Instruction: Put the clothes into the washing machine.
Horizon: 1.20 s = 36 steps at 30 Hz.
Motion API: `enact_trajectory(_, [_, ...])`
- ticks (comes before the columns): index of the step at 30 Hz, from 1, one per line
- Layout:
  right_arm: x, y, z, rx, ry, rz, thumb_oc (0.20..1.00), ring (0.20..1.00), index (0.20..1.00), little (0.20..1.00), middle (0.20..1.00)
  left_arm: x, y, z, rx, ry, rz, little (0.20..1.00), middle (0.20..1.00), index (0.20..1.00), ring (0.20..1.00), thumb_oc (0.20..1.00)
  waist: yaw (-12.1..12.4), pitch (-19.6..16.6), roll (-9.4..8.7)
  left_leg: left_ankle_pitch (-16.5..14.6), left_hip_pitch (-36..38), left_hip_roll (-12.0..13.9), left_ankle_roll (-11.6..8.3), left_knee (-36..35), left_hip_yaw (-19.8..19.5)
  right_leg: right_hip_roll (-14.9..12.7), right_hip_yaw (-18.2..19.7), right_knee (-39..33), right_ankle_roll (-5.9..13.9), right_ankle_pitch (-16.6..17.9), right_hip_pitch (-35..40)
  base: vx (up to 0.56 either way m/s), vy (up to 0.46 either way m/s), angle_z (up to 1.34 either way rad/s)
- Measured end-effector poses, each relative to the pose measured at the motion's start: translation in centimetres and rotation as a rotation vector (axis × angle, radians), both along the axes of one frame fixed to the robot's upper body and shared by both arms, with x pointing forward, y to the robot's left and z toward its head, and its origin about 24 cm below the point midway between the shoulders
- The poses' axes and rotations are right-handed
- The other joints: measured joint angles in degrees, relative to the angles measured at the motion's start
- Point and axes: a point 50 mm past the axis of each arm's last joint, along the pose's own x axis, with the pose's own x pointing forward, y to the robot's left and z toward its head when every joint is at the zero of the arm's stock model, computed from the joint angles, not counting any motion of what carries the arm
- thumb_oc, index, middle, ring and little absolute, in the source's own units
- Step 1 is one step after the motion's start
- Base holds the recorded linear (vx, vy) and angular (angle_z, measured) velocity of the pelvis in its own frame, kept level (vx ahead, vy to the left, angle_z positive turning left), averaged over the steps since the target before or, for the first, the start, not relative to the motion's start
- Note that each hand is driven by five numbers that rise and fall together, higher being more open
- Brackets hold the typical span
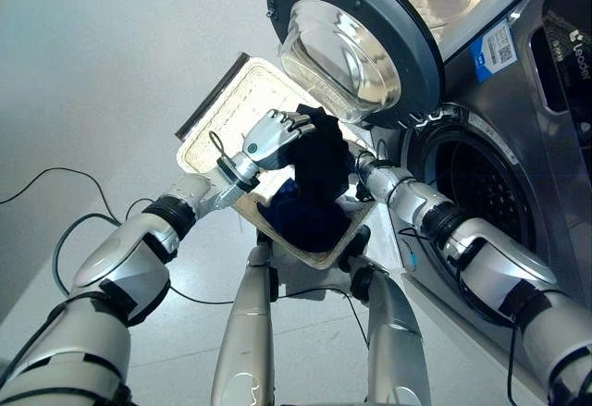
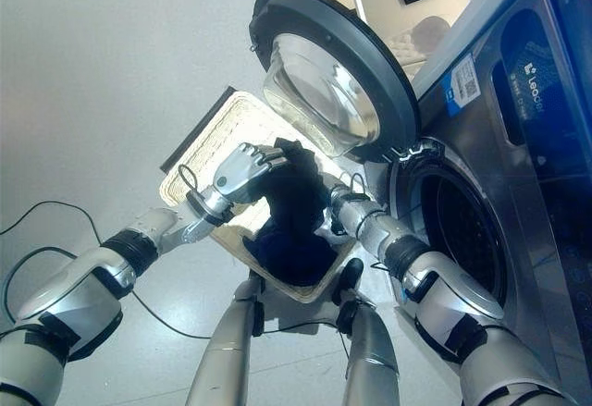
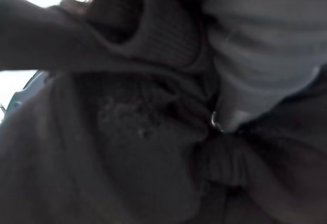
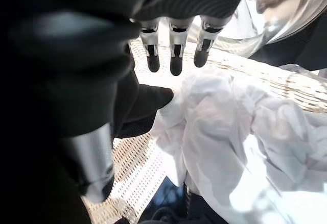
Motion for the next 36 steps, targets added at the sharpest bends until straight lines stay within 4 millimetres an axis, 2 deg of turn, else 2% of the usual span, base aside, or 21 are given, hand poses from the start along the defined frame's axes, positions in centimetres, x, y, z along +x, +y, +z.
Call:
enact_trajectory(3, [-0.1, -0.6, -0.7, 0.182, 0.095, -0.035, 1.0, 1.0, 1.0, 1.0, 1.0, -0.1, 0.0, -0.1, -0.008, -0.002, -0.007, 0.2, 0.2, 0.2, 0.2, 0.2, 0.04, 0.0, 0.0, 0.0, -0.02, -0.01, 0.0, -0.01, 0.0, 0.0, -0.01, -0.01, 0.01, -0.01, 0.0, 0.0, 0.0, 0.0])
enact_trajectory(9, [-0.3, -1.7, -1.4, 0.346, 0.269, -0.023, 1.0, 1.0, 1.0, 1.0, 1.0, -0.3, 0.2, -0.3, 0.009, -0.005, -0.035, 0.2, 0.2, 0.2, 0.2, 0.2, 0.01, 0.0, 0.0, 0.01, -0.04, -0.11, 0.02, 0.09, 0.0, -0.19, -0.04, 0.22, 0.03, -0.02, 0.02, 0.0, 0.0, 0.0])
enact_trajectory(13, [-0.3, -2.6, -1.2, 0.413, 0.34, -0.002, 1.0, 1.0, 1.0, 1.0, 1.0, -0.4, 0.2, -0.3, 0.017, -0.007, -0.046, 0.2, 0.2, 0.2, 0.2, 0.2, -0.08, 0.0, 0.0, 0.01, -0.13, -0.14, 0.02, 0.21, -0.06, -0.24, -0.05, 0.37, 0.14, -0.12, 0.0, 0.0, 0.0, 0.0])
enact_trajectory(16, [-0.8, -3.8, 0.1, 0.556, 0.422, 0.081, 1.0, 1.0, 1.0, 1.0, 1.0, -0.4, 1.0, -0.2, 0.067, -0.017, -0.038, 0.2, 0.2, 0.2, 0.2, 0.2, -0.59, -0.01, -0.03, 0.01, -0.23, -0.18, 0.03, 0.21, -0.1, -0.26, -0.08, 0.31, 0.25, -0.19, -0.01, 0.0, 0.0, 0.0])
enact_trajectory(18, [-1.0, -5.0, 0.7, 0.631, 0.487, 0.132, 1.0, 1.0, 1.0, 1.0, 1.0, -0.5, 2.4, -0.2, 0.135, -0.018, -0.021, 0.2, 0.2, 0.2, 0.2, 0.2, -1.3, 0.0, -0.04, 0.01, -0.28, -0.18, 0.04, 0.23, -0.08, -0.26, -0.13, 0.27, 0.16, -0.13, 0.01, 0.0, 0.0, 0.0])
enact_trajectory(26, [-1.7, -6.8, 1.0, 0.647, 0.65, 0.252, 1.0, 1.0, 1.0, 1.0, 1.0, -0.9, 2.9, -1.0, 0.223, 0.012, -0.05, 0.2, 0.2, 0.2, 0.2, 0.2, -1.61, 0.02, -0.11, -0.29, -0.42, 0.04, 0.08, 0.94, 0.01, -0.15, -0.2, 0.26, 0.07, -0.03, 0.15, 0.0, 0.0, 0.0])
enact_trajectory(36, [-2.6, -9.6, 0.5, 0.684, 0.758, 0.292, 1.0, 1.0, 1.0, 1.0, 1.0, -1.1, 5.3, -0.4, 0.247, 0.005, -0.005, 0.2, 0.2, 0.2, 0.2, 0.2, -1.99, 0.07, -0.83, -0.46, -0.66, 0.76, -0.09, 1.24, 0.09, 0.7, -0.25, -0.52, -0.18, 0.36, 0.24, 0.0, -0.002, -0.01])
